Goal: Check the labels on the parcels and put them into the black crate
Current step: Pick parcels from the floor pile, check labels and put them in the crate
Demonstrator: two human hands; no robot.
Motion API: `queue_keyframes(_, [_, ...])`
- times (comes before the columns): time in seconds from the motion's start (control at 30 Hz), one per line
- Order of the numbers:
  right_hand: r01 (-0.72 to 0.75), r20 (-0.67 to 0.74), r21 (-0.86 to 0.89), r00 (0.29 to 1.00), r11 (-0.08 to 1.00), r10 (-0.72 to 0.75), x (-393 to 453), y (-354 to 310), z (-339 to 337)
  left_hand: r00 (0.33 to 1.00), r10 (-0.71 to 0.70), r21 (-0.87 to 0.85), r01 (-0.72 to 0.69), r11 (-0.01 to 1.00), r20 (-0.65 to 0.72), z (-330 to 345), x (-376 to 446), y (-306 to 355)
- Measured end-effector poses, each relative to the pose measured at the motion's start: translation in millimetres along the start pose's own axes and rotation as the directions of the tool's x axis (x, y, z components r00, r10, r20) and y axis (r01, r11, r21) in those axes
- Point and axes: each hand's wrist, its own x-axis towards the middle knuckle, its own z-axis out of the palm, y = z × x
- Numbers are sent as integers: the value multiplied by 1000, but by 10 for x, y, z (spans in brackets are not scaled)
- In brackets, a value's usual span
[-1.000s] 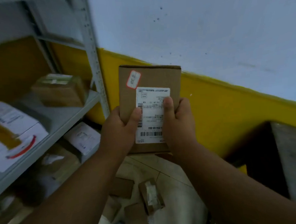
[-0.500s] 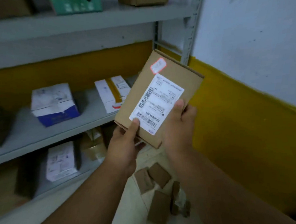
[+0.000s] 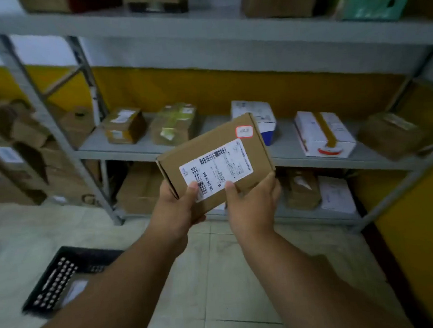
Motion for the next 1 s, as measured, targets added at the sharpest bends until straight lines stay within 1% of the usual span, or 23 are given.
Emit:
queue_keyframes(0.03, [75,12,-93,997,993,-75,-184,-115,207,998,39,75,-35,997,-43,-330,4,56])
queue_keyframes(0.07, [184,41,-166,983,969,-179,-337,-225,393,995,72,154,-60,986,-71,-640,-7,124])
queue_keyframes(0.1, [304,84,-204,953,931,-292,-471,-352,540,991,100,232,-78,970,-85,-928,-18,187])
queue_keyframes(0.13, [422,144,-217,906,880,-399,-559,-439,710,989,117,298,-86,951,-87,-1185,-43,253])
queue_keyframes(0.17, [537,227,-231,841,811,-492,-644,-564,844,990,117,355,-80,931,-84,-1429,-61,307])
queue_keyframes(0.2, [633,330,-238,766,736,-552,-698,-671,992,991,106,401,-67,913,-76,-1646,-90,367])
queue_keyframes(0.23, [709,437,-225,687,668,-581,-740,-771,1140,993,91,443,-49,895,-75,-1857,-104,408])
queue_keyframes(0.27, [753,532,-188,618,631,-579,-774,-870,1289,993,83,472,-32,881,-86,-2058,-115,448])
queue_keyframes(0.3, [764,608,-139,568,631,-554,-806,-964,1434,989,83,496,-13,868,-119,-2262,-114,473])
queue_keyframes(0.33, [751,661,-87,534,654,-526,-836,-1035,1590,982,91,515,8,857,-166,-2459,-122,502])
queue_keyframes(0.43, [679,760,28,463,734,-457,-964,-1188,2013,950,114,548,68,834,-291,-2983,-152,568])
queue_keyframes(0.5, [609,818,101,400,787,-414,-1069,-1246,2280,934,102,518,98,850,-343,-3260,-150,575])
queue_keyframes(0.57, [541,850,152,356,827,-389,-1166,-1270,2564,910,101,450,101,887,-403,-3485,-115,555])
queue_keyframes(0.63, [512,843,183,358,839,-401,-1227,-1302,2856,869,111,351,75,934,-482,-3682,-17,526])
queue_keyframes(0.7, [455,829,213,384,865,-407,-1229,-1354,3151,832,104,228,28,973,-545,-3843,135,529])
queue_keyframes(0.8, [297,812,241,460,924,-359,-1170,-1519,3568,803,46,69,-6,998,-594,-4046,462,542])
queue_keyframes(0.83, [261,801,244,489,934,-346,-1137,-1597,3708,799,27,50,3,999,-601,-4110,595,540])
queue_keyframes(0.9, [216,778,258,531,942,-335,-1061,-1753,3990,798,17,72,33,997,-602,-4196,863,548])
queue_keyframes(1.0, [226,755,264,556,938,-347,-977,-1914,4403,790,37,133,56,990,-612,-4300,1210,568])
